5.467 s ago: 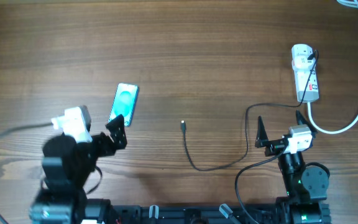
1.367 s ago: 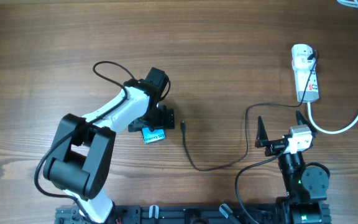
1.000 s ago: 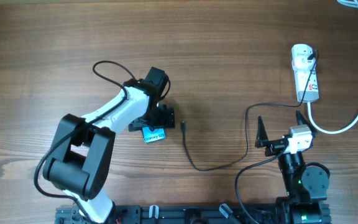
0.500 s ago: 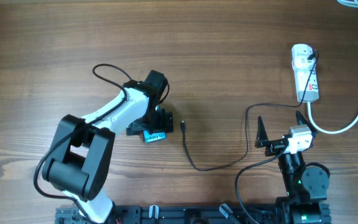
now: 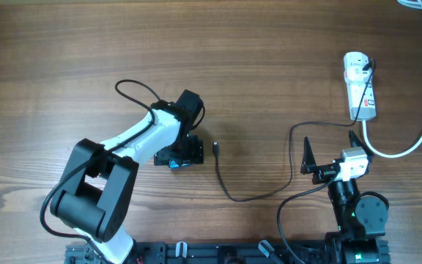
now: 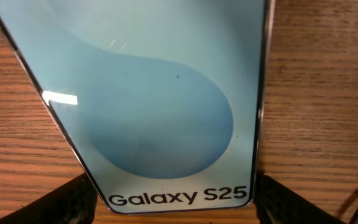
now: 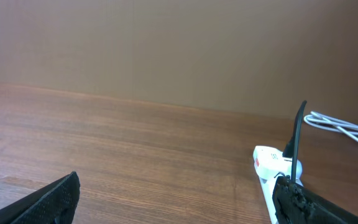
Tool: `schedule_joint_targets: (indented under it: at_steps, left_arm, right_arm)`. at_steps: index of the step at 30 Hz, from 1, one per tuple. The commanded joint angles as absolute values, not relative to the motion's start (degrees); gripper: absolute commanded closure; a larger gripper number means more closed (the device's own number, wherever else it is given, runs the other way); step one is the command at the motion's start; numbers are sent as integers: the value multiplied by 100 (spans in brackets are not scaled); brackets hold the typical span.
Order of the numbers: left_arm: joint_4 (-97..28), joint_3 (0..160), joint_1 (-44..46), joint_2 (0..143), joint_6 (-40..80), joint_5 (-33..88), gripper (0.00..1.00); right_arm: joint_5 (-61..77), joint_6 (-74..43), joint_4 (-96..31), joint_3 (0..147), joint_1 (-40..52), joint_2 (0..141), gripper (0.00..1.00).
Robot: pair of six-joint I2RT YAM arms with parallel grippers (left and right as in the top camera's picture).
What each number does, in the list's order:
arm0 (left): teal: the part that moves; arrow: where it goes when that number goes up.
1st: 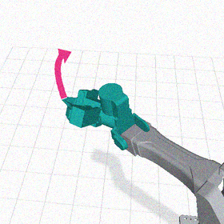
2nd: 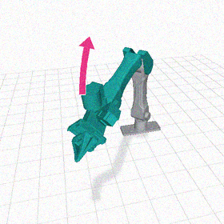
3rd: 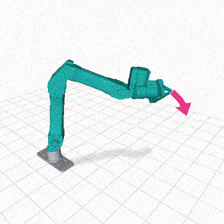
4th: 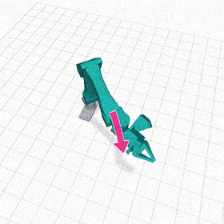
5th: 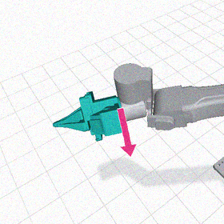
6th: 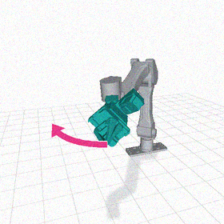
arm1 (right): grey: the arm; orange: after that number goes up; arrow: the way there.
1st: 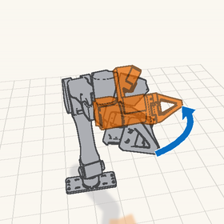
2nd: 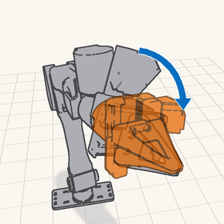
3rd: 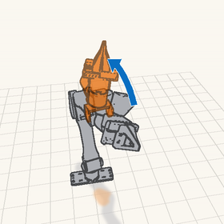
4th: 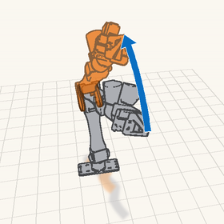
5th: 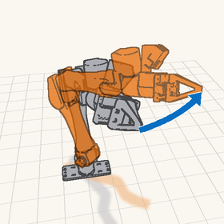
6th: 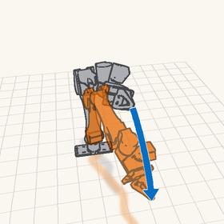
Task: Plug charger to phone and switch on socket
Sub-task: 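Close the left gripper on the phone's long edges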
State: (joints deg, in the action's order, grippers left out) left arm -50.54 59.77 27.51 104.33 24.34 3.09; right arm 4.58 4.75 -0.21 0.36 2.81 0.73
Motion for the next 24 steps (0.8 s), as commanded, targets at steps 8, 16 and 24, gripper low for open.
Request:
schedule_joint_targets:
  at_steps: [8,16,24]
  left_arm:
    - [-4722,5909,2790,10436,2749,183,5]
    - [-4823,5909,2790,10436,2952,165,4]
    - [-4713,5909,2786,10436,3350,78,22]
  right_arm:
    - [386,410,-5,36,257,80,1]
    - [386,412,-5,36,257,80,0]
    - [386,412,-5,36,257,80,0]
